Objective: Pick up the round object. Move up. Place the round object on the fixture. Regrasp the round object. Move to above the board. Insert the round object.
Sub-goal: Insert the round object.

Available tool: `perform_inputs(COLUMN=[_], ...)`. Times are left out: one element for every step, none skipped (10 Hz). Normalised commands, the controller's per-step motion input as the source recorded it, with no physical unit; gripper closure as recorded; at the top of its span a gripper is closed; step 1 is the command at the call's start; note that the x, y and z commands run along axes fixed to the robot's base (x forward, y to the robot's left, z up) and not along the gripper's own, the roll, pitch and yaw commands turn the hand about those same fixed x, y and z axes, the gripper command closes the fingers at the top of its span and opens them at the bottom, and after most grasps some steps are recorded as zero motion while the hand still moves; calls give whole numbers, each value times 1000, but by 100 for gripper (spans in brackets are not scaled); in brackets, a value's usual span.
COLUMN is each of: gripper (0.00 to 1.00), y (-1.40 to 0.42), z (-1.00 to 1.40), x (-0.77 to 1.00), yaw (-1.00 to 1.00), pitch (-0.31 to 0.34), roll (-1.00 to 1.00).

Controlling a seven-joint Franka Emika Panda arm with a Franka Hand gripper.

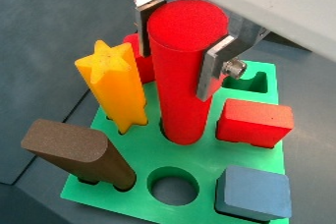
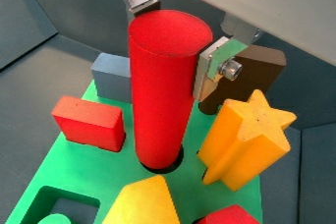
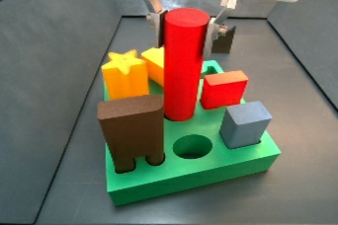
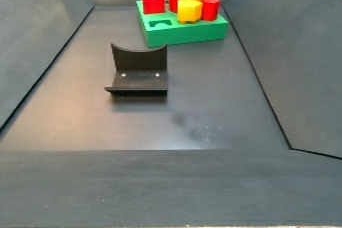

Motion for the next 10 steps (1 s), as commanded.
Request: perform_inputs(gripper=[100,100,100,100,100,100,100,100,100,100], y=[14,0,0,0,0,0,0,0,9,0], z=[-243,-289,-309,-323,-451,-483,-431,-334,-171,-83], x=[-271,-254,-203,-114,0,0,0,0,0,0], yaw=[0,0,0,0,-43,-57,-51,-80,0,0], pitch=[-10,-11,-17,-21,-24,-30,-17,-4,-90,-61], roll=[0,-27,-64,-94,-120,-103,-80,-71,-136,-20])
